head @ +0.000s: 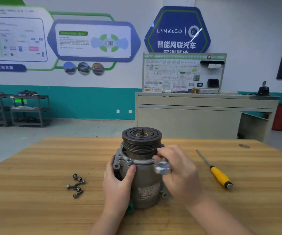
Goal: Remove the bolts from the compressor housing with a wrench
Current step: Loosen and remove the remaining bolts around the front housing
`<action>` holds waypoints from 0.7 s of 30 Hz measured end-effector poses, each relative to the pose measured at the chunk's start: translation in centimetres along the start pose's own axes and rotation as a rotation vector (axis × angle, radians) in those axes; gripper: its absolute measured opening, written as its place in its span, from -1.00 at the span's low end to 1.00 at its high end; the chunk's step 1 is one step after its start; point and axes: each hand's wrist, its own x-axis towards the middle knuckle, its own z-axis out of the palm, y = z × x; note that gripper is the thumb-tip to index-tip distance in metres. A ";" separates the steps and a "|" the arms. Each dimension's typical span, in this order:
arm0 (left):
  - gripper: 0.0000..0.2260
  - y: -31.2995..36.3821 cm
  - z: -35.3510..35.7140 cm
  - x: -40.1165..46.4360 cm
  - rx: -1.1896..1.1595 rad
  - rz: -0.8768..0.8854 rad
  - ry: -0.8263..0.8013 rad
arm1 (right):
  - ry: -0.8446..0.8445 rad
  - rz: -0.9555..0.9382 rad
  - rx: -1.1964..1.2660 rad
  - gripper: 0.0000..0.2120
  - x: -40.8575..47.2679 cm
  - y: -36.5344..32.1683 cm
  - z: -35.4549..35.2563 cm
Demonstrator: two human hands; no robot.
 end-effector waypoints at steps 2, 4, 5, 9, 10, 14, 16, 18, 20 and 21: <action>-0.26 0.0 0.1 0.0 -0.016 -0.002 -0.002 | 0.008 -0.023 -0.038 -0.90 -0.5 0.2 0.3; -0.31 0.1 0.1 0.0 -0.026 0.005 0.006 | 0.140 0.144 0.105 -0.83 -1.3 0.1 0.5; -0.31 0.2 0.1 0.0 -0.029 0.006 0.005 | 0.258 0.289 0.247 -0.82 -1.3 0.0 0.6; -0.40 0.3 0.1 -0.1 -0.055 0.021 -0.005 | 0.730 0.931 0.593 -0.81 0.2 1.5 1.4; -0.43 0.3 0.1 -0.1 -0.059 0.026 -0.001 | 0.767 1.117 0.661 -0.79 0.8 2.7 1.4; -0.45 0.4 0.2 -0.1 -0.089 0.024 -0.009 | 0.504 1.664 1.022 -0.74 2.8 6.7 1.3; -0.39 0.1 0.1 -0.1 -0.103 0.031 -0.027 | 0.444 1.655 1.175 -0.72 3.3 7.3 0.8; -0.31 -0.2 0.0 0.0 -0.092 0.044 -0.041 | 0.509 1.531 1.259 -0.73 3.6 7.1 -0.1; -0.28 -0.3 0.0 0.1 -0.080 0.052 -0.038 | 0.543 1.382 1.155 -0.76 3.3 6.3 -0.7; -0.32 -0.3 0.0 0.1 -0.083 0.055 -0.035 | 0.545 1.312 1.057 -0.77 3.1 5.8 -0.9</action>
